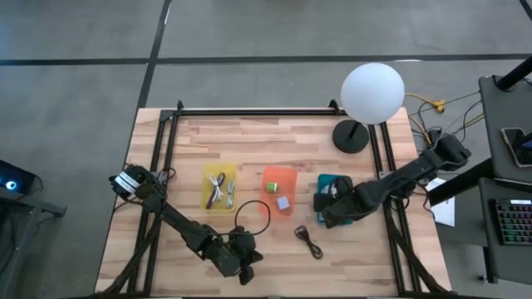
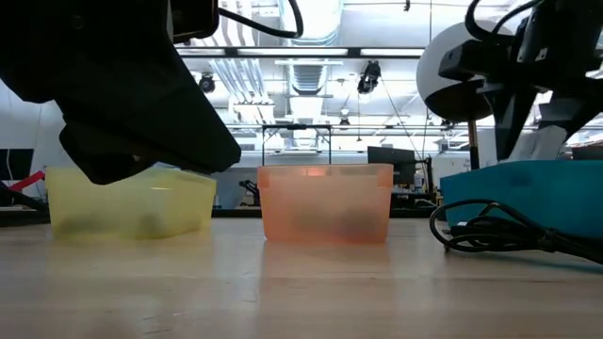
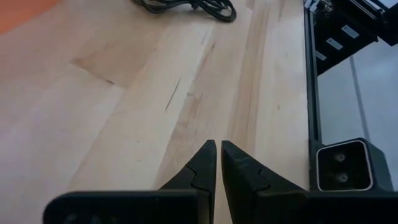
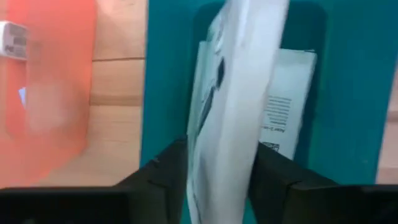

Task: Pick and place items into bin
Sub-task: Put the white card reader box into the blue bin, then put the black charger cable into the yellow bin

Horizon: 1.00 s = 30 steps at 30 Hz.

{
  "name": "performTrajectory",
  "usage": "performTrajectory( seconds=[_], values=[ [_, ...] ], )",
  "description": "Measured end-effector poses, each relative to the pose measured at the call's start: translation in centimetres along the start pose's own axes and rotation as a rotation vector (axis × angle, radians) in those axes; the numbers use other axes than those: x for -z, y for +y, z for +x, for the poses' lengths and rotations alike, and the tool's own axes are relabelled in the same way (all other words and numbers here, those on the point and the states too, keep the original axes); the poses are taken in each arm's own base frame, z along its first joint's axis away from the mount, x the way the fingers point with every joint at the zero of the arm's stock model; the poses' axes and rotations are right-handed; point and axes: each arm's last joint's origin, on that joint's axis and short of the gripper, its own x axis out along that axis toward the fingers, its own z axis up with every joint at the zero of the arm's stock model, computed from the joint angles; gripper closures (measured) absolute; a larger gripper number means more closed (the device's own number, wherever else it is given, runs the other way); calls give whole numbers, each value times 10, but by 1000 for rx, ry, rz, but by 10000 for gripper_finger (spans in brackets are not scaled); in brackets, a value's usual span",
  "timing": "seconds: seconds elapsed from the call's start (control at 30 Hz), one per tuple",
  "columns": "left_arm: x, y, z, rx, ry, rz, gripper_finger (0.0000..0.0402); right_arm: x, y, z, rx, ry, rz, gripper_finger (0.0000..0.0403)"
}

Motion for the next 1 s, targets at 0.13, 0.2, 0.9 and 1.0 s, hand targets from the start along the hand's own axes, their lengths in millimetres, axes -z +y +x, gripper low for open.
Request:
performTrajectory(
  seconds=[0.13,0.2,0.9,1.0],
  values=[
    [1,1,0,-4,2,1,393,-3,1,-12,56,-16,-94,235],
    [1,2,0,-5,2,2,393,-7,-1,-21,124,-32,-129,223],
    [7,-1,-2,6,12,19,393,129,65,-9,70,253,-943,216],
    [10,-3,-4,13,18,21,393,156,68,4,98,249,-938,218]
  ],
)
